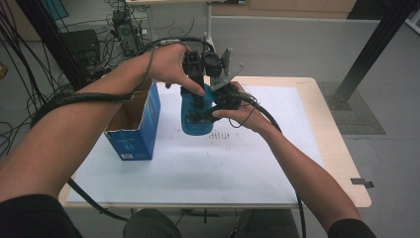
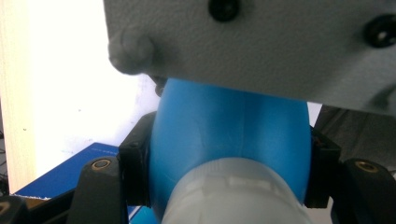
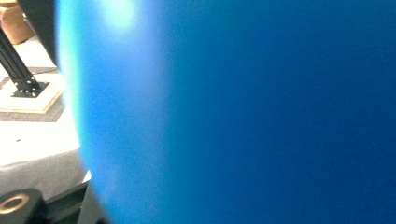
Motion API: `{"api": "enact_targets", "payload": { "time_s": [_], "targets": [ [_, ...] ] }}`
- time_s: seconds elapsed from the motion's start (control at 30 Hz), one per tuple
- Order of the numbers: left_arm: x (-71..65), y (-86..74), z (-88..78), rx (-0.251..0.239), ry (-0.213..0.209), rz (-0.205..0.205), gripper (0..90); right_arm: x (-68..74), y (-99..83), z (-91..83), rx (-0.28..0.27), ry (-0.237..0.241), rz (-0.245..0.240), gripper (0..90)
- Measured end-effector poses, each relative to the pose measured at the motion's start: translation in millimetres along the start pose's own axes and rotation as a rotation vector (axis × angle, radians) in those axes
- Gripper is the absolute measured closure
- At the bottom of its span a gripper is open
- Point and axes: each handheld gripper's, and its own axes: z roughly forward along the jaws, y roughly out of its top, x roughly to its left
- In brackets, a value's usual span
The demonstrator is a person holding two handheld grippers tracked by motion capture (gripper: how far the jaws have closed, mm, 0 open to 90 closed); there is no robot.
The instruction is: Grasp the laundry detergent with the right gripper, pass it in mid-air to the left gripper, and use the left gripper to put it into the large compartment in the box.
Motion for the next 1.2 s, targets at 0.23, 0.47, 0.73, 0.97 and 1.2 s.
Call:
{"api": "enact_targets", "payload": {
  "time_s": [0.23,0.47,0.73,0.97,1.2],
  "targets": [
    [-0.5,-1.0,0.9,0.000,-0.002,-0.003,37.0,-0.1,-0.6,1.5,0.004,-0.003,-0.007,43.0],
    [-0.6,-1.2,1.3,0.004,-0.001,0.000,37.1,0.5,-0.7,2.2,0.000,0.005,-0.003,42.9],
    [-0.8,-1.0,1.0,0.009,0.002,-0.002,37.1,0.2,-0.9,3.0,-0.005,0.003,-0.006,42.6],
    [-1.0,-1.3,0.9,0.003,0.004,-0.007,37.1,0.3,-0.9,2.9,-0.006,0.005,0.001,42.5],
    [-0.9,-1.4,0.4,0.003,0.005,-0.006,37.0,0.2,-0.7,2.6,-0.009,0.004,0.002,42.4]
  ]
}}
